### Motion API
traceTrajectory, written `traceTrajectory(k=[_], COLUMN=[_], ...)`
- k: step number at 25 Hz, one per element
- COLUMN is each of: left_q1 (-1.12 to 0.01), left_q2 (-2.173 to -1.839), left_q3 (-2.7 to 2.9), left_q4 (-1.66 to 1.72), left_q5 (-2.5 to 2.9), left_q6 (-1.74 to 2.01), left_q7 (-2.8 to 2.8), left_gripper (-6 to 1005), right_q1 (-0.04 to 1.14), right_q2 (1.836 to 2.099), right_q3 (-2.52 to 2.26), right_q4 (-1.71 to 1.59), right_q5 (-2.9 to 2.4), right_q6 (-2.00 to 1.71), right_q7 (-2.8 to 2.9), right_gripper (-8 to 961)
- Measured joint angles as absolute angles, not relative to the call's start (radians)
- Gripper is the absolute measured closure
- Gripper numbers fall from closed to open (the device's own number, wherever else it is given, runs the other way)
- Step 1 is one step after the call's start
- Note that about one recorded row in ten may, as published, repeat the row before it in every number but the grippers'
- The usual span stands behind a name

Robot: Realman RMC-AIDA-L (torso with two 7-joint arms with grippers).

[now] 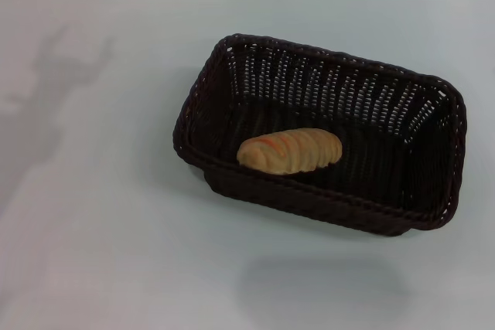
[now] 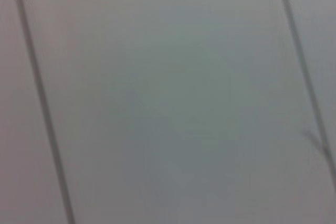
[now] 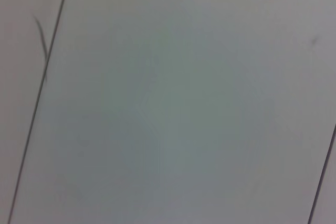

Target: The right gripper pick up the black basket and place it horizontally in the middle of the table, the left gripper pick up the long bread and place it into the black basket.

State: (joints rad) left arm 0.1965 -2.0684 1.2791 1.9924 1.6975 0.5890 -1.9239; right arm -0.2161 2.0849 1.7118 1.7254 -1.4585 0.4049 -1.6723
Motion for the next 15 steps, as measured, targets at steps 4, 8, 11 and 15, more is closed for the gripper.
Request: traceTrajectory(k=[4,8,11,15], left_q1=[0.239,0.280,0.322,0.363], left_q2=[-2.069,-2.069,-2.070,-2.066], left_q3=[1.354,1.417,1.426,1.410], left_q4=[1.933,1.867,1.848,1.837], left_q5=[1.665,1.655,1.632,1.586], left_q6=[0.479,0.390,0.377,0.381], left_q7=[-1.823,-1.791,-1.791,-1.791], left_gripper=[137,137,137,137], right_q1=[-0.213,-0.208,-0.234,-0.245], right_q2=[2.084,2.084,2.083,2.081], right_q3=[1.693,1.646,1.584,1.553], right_q4=[1.699,1.673,1.673,1.544], right_q5=[-1.400,-1.331,-1.202,-0.864], right_q6=[0.407,0.422,0.463,0.801], right_q7=[-1.710,-1.826,-2.002,-2.386], right_gripper=[408,408,408,408])
